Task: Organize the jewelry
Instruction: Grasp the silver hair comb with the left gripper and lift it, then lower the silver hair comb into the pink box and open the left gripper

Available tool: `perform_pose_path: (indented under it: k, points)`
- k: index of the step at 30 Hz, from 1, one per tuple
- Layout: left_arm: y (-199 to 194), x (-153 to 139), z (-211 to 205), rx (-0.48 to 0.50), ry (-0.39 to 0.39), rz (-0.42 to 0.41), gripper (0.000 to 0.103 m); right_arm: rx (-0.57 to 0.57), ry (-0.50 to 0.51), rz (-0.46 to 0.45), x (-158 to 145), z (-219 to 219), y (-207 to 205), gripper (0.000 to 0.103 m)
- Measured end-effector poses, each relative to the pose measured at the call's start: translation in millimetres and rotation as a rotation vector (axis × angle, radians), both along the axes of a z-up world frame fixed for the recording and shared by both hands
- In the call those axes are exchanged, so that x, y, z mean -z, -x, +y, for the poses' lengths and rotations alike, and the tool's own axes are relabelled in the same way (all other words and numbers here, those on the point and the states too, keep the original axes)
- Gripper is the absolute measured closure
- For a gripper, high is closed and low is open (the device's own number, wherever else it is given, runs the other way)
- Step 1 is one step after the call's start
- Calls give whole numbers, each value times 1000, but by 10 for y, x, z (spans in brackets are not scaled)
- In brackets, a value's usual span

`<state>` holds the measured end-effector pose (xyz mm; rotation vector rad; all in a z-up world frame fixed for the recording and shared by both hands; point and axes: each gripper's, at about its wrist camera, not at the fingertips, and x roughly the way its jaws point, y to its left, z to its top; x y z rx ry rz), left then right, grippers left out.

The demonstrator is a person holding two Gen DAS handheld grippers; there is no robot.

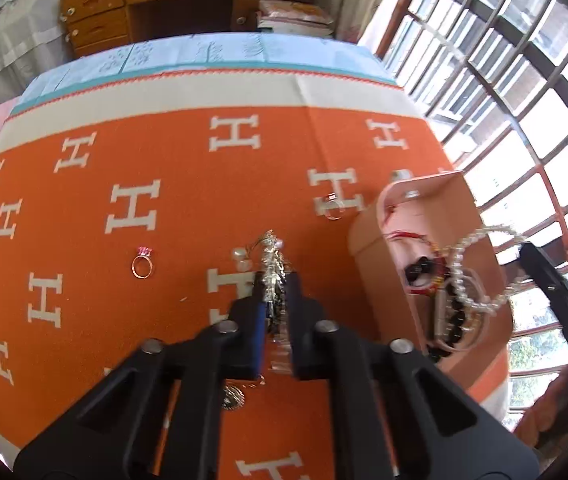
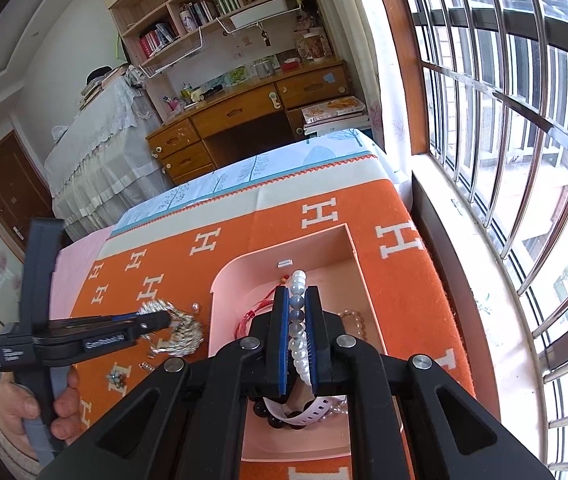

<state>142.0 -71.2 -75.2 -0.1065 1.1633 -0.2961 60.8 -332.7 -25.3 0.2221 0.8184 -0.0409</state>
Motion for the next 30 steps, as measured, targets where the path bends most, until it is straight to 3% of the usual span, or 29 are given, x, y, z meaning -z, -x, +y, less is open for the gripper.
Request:
perform_pose_path:
  k: [10, 17, 25, 28, 30]
  points:
    - [93, -542, -200, 64, -8, -131, 100, -5, 6, -32, -64, 35, 68, 96]
    - [128, -954, -540, 143, 30, -215, 100, -22, -60, -82, -132, 16, 123, 96]
    - [73, -934, -985, 221, 32, -216, 100, -16, -116, -172, -198, -28, 163, 96]
    - [26, -804, -1090, 240, 23, -189, 100, 10, -96, -174, -134, -71, 123, 91]
    - [-13, -714, -1147, 261, 23, -168, 100, 23, -82, -182, -97, -87, 110, 69]
